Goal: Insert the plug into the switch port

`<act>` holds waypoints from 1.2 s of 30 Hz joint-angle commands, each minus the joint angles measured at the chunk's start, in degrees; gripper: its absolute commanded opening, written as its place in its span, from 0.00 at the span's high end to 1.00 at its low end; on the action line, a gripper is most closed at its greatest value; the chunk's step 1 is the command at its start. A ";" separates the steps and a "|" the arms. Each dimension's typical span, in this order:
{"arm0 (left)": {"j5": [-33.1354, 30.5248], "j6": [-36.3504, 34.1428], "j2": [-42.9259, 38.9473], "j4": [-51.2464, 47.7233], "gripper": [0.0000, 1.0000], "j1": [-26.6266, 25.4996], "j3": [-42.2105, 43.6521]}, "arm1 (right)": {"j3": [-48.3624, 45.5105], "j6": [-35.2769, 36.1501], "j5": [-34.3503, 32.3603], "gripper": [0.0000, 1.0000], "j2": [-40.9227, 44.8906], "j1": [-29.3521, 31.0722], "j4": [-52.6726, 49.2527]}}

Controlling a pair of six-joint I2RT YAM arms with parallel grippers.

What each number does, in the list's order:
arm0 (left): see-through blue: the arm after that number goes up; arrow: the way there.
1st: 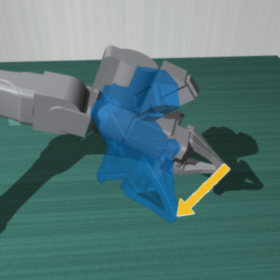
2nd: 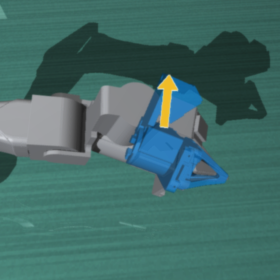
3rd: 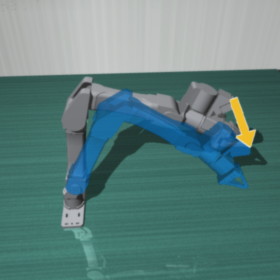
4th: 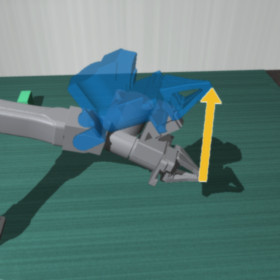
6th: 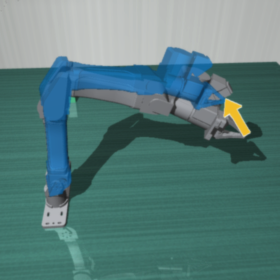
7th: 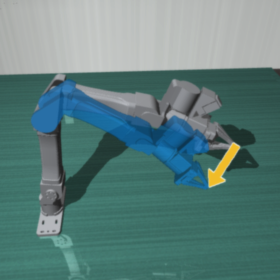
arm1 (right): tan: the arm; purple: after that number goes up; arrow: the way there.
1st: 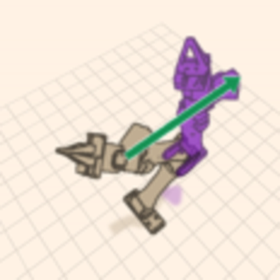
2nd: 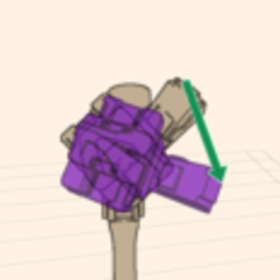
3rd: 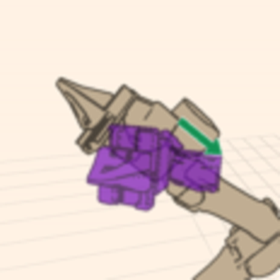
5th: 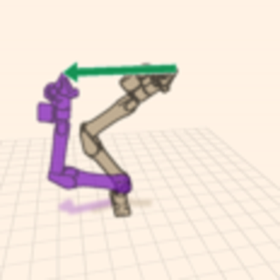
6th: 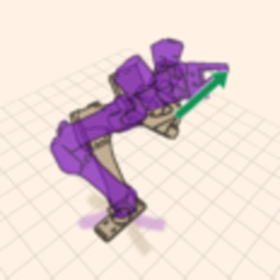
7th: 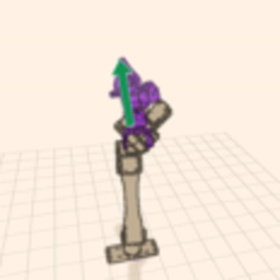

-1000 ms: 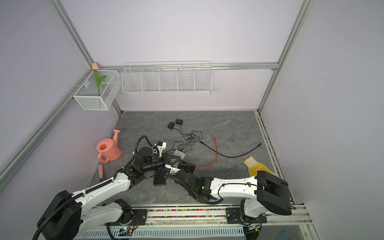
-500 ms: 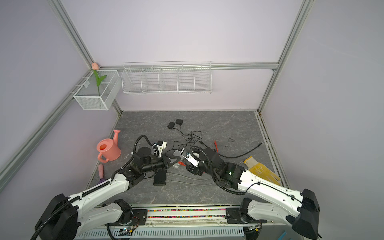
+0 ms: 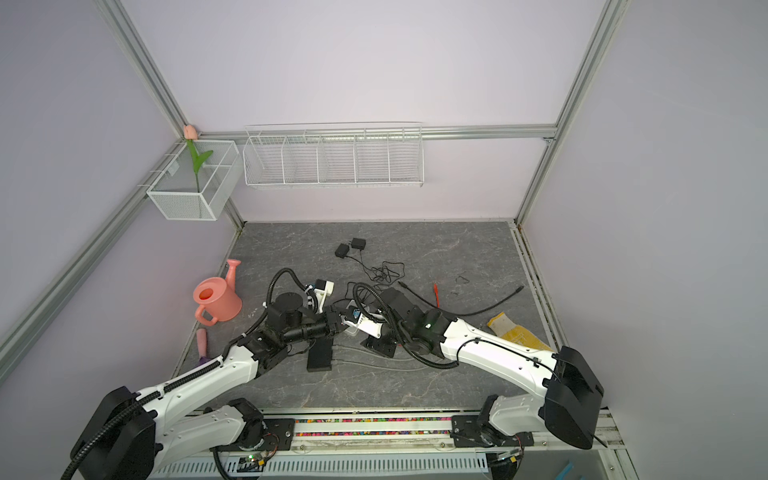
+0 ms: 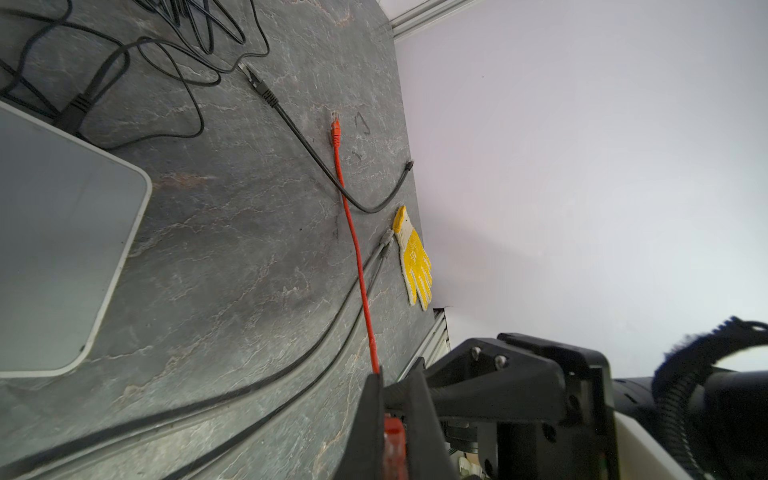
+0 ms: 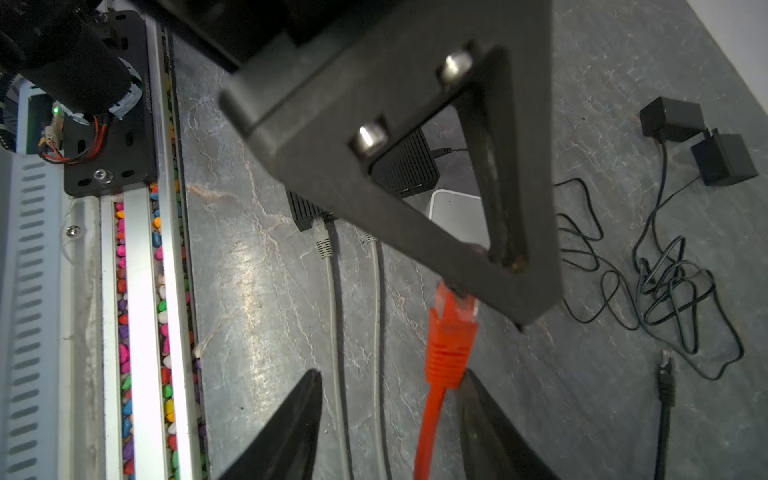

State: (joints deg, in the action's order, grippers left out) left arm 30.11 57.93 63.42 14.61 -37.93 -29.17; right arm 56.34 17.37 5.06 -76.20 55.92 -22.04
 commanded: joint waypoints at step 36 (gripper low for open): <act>-16.74 -29.72 9.47 -31.86 0.32 8.51 -19.90 | 3.74 -1.36 -21.24 0.93 -11.34 -4.56 -7.12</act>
State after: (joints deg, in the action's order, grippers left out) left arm 16.62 35.00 65.82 -11.46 -29.61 -46.98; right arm 58.63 17.04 -11.09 -84.71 52.27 -25.41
